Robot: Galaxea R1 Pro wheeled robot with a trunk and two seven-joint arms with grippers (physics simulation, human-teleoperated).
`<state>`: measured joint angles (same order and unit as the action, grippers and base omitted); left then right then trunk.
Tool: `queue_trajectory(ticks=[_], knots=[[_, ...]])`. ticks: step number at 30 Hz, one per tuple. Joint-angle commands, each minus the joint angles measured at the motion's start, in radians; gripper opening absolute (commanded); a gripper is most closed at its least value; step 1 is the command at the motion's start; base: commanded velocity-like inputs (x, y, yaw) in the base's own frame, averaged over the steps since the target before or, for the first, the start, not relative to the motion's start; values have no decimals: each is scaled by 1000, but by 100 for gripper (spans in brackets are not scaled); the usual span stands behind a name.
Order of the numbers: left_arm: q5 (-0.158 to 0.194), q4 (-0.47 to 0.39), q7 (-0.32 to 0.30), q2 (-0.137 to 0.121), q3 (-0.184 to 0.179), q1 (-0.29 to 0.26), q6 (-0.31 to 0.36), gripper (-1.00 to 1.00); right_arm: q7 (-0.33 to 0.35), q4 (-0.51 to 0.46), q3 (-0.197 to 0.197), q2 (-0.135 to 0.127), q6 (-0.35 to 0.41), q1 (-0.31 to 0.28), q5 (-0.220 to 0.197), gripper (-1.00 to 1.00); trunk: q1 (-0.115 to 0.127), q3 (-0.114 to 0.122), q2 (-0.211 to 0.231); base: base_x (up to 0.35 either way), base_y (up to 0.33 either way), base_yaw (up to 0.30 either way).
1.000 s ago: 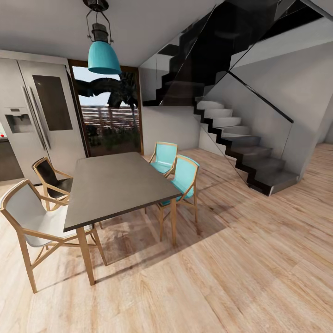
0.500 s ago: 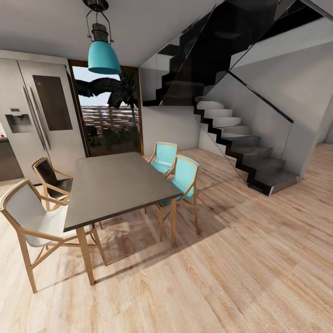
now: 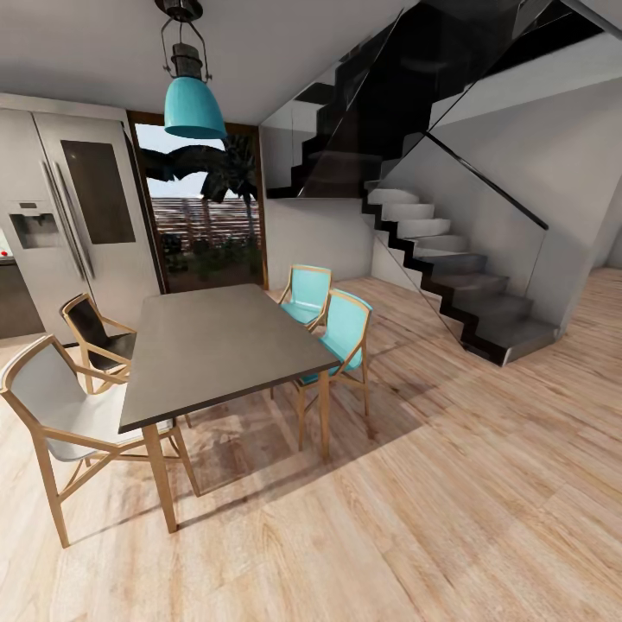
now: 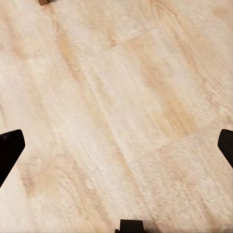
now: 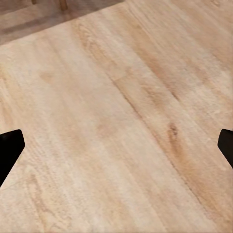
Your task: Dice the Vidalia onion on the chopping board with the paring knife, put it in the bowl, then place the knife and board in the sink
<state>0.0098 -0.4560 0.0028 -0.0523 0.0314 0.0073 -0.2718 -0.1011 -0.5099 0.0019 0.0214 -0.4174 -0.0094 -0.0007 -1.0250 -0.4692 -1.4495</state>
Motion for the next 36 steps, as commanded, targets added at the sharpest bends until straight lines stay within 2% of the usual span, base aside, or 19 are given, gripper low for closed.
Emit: queue_trajectory(ticks=[1,9,36], knots=[[1,-1,0,1,1,0,-1,100,-3,1,0,0,-3,-1,0,100,0,-1,0,0,0,0],[1,0,0,2,-1,0,-1,100,-5,1,-2,0,-3,-1,-1,100,0,-1,0,0,0,96],[1,12,0,2,-2,0,-1,100,-8,3,-2,2,-3,0,-2,100,0,-13,0,0,0,271]])
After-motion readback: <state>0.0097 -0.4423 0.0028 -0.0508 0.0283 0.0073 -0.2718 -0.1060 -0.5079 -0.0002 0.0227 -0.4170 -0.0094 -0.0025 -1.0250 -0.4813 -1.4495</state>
